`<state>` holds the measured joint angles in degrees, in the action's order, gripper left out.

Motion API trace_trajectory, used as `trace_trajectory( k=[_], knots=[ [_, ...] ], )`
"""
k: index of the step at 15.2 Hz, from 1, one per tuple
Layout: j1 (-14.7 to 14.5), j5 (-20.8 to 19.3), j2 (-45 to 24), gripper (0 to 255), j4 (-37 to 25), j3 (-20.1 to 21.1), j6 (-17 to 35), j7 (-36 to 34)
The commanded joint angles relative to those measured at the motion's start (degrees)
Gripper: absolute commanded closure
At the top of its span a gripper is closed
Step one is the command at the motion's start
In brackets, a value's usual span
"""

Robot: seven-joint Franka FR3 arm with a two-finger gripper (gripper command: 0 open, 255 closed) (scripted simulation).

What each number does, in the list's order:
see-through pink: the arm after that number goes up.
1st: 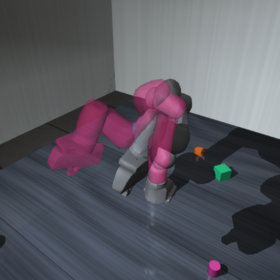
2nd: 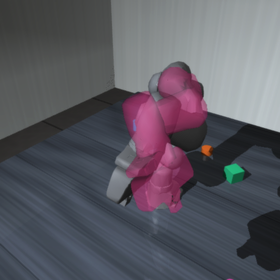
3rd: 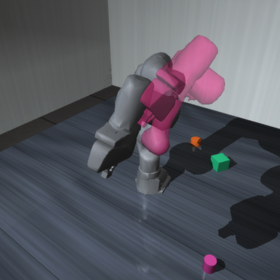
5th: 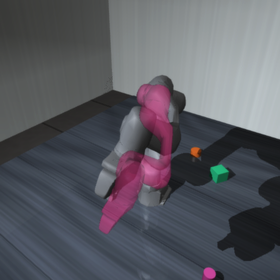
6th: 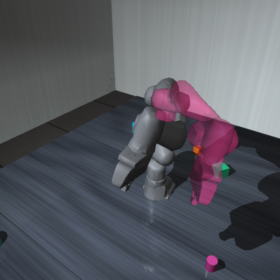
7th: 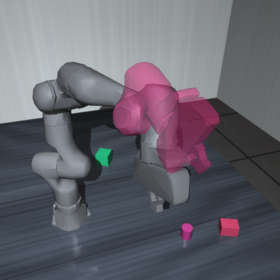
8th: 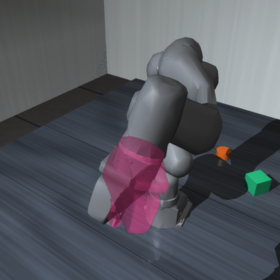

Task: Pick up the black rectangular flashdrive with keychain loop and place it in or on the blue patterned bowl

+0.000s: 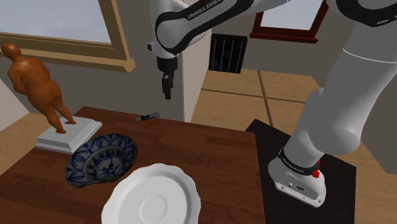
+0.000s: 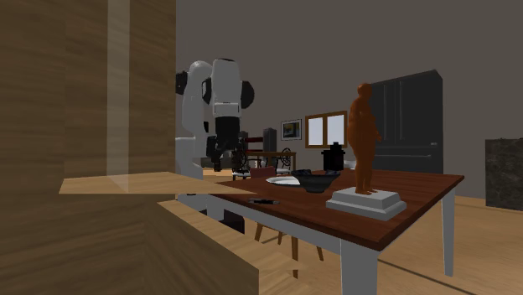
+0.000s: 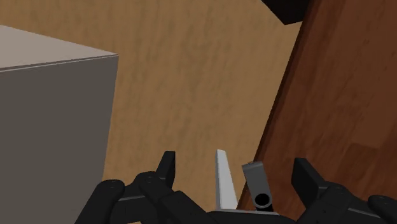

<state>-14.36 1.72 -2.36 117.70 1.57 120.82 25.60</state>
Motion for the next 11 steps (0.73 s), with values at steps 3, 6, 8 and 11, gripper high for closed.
trace_trajectory(
  k=[3,6,8,11],
  knots=[
    [-1.81,-0.87,-6.55,0,-4.99,1.87,1.75,3.27],
    [-3.24,-1.87,-11.39,0,-8.90,3.26,2.75,5.42],
    [-4.26,-2.69,-14.54,0,-11.56,4.17,3.28,6.77],
    [-4.42,-2.88,-15.63,0,-11.28,4.23,4.64,6.87]
  ],
)
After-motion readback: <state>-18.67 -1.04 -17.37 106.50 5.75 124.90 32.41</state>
